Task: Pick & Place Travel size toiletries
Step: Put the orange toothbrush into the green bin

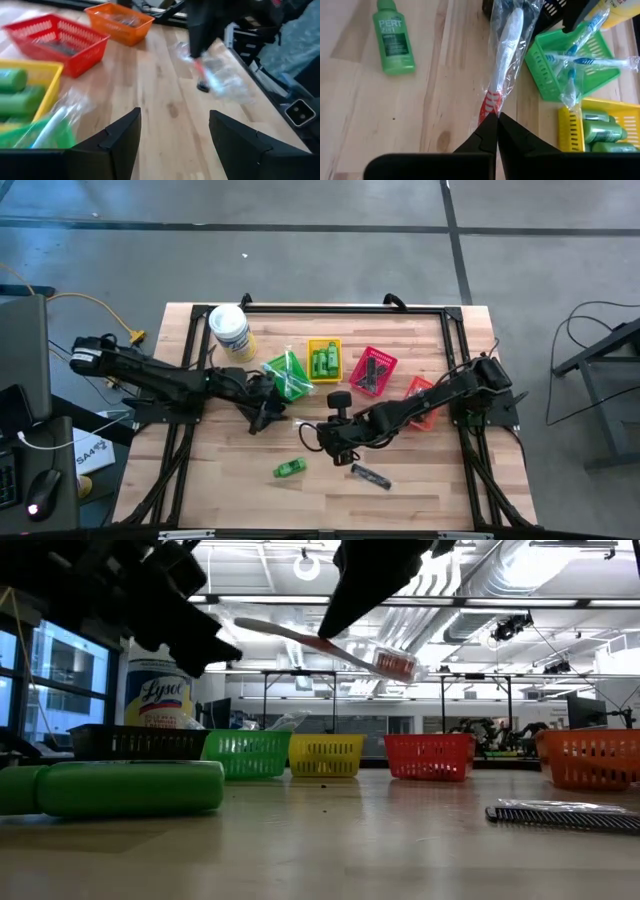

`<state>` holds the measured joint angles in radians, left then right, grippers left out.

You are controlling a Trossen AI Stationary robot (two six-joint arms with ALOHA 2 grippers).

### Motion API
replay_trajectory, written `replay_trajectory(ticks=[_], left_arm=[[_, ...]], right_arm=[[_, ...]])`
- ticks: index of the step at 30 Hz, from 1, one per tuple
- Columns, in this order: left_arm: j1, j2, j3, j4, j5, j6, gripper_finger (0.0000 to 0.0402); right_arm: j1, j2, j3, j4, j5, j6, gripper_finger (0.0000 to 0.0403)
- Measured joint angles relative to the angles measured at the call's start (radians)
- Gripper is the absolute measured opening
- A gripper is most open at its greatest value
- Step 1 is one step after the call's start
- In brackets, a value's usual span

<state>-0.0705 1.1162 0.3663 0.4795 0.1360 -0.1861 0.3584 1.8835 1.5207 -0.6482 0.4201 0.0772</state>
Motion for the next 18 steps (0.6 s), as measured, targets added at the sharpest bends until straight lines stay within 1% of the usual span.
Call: replay_trajectory(ticks=[5, 8, 10, 13, 15, 18], left_arm=[[-0.029, 0.030, 0.062, -0.013, 0.012, 0.036, 0.0228], [-0.057, 0.030, 0.126, -0.120, -0.003, 0.062, 0.0228], [-0.082, 0.037, 0.179, -0.215, -0.056, 0.071, 0.0228], [-0.116, 0.076, 0.253, -0.315, -0.157, 0.077, 0.0228], [-0.122, 0.108, 0.302, -0.375, -0.192, 0.078, 0.0228], [-0.120, 0.163, 0.363, -0.430, -0.205, 0.078, 0.0228]], right_arm=[[-0.007, -0.008, 0.002, -0.037, -0.003, -0.030, 0.0002], [-0.020, -0.008, 0.002, -0.077, -0.020, -0.047, 0.0002], [-0.033, -0.008, 0.002, -0.079, -0.027, -0.056, 0.0002], [-0.048, -0.008, 0.002, -0.068, -0.028, -0.064, 0.0002], [-0.054, -0.008, 0.002, -0.060, -0.027, -0.088, 0.0002], [-0.053, -0.008, 0.002, -0.049, -0.024, -0.107, 0.0002]])
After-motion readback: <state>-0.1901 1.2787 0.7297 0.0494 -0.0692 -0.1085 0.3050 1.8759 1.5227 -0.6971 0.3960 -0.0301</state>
